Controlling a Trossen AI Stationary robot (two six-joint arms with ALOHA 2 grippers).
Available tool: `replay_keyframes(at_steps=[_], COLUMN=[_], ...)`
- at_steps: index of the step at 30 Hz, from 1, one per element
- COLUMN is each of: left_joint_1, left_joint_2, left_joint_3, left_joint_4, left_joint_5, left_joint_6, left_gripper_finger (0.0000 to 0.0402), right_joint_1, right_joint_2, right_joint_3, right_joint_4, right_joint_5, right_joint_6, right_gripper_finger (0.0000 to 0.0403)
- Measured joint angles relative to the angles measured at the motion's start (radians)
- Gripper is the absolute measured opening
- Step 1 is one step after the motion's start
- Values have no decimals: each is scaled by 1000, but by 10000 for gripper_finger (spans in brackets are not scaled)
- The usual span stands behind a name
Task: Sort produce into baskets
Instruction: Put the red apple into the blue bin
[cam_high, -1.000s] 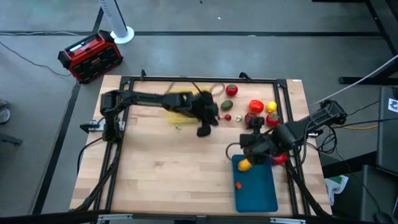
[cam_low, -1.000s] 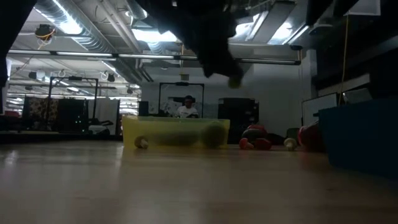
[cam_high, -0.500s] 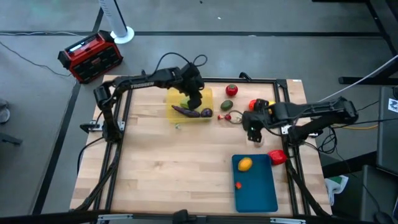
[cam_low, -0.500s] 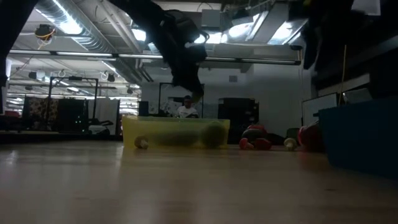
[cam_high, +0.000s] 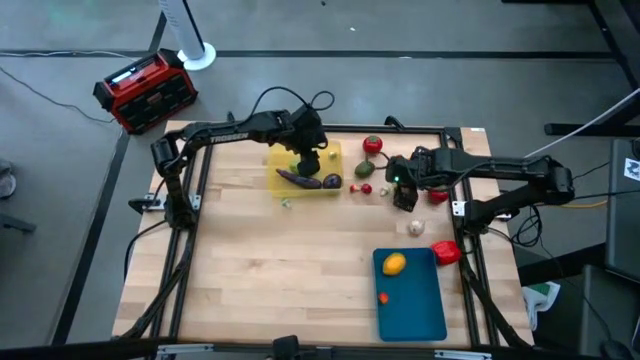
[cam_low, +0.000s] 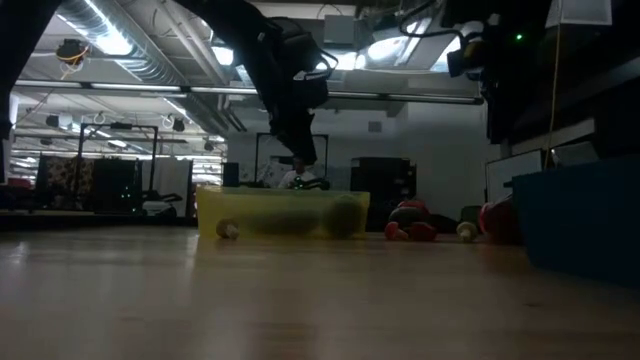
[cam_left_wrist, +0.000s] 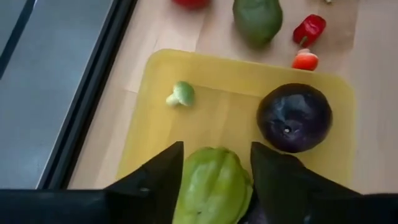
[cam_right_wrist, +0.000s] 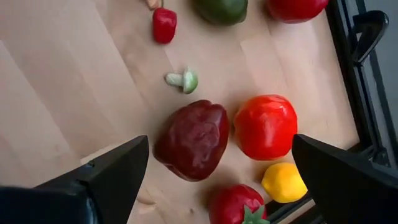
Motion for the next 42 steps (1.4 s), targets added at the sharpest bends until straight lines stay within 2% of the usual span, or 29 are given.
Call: replay_keyframes(at_steps=[4, 8, 26, 31, 38, 42], left_joint_1=[-12, -20, -24, -24, -24, -24], left_joint_2=[0, 0, 1, 1, 1, 1], left_joint_3=[0, 0, 0, 0, 0, 0], left_joint_4=[0, 0, -24, -23, -23, -23], left_joint_5=[0, -1, -3, -3, -3, -3], left_joint_6=[-5, -6, -8, -8, -8, -8], left_gripper_finger=[214, 223, 214, 214, 214, 214], right_joint_1=[-49, -93, -114, -114, -114, -113], right_joint_2=[0, 0, 0, 0, 1, 1], right_joint_3=[0, 0, 0, 0, -28, -62], right_joint_4=[9, 9, 75, 75, 83, 85], right_joint_5=[-3, -10, -11, -50, -53, -101], right_joint_6=[32, 81, 84, 114, 163, 165], right_gripper_finger=[392, 392, 392, 392, 392, 392])
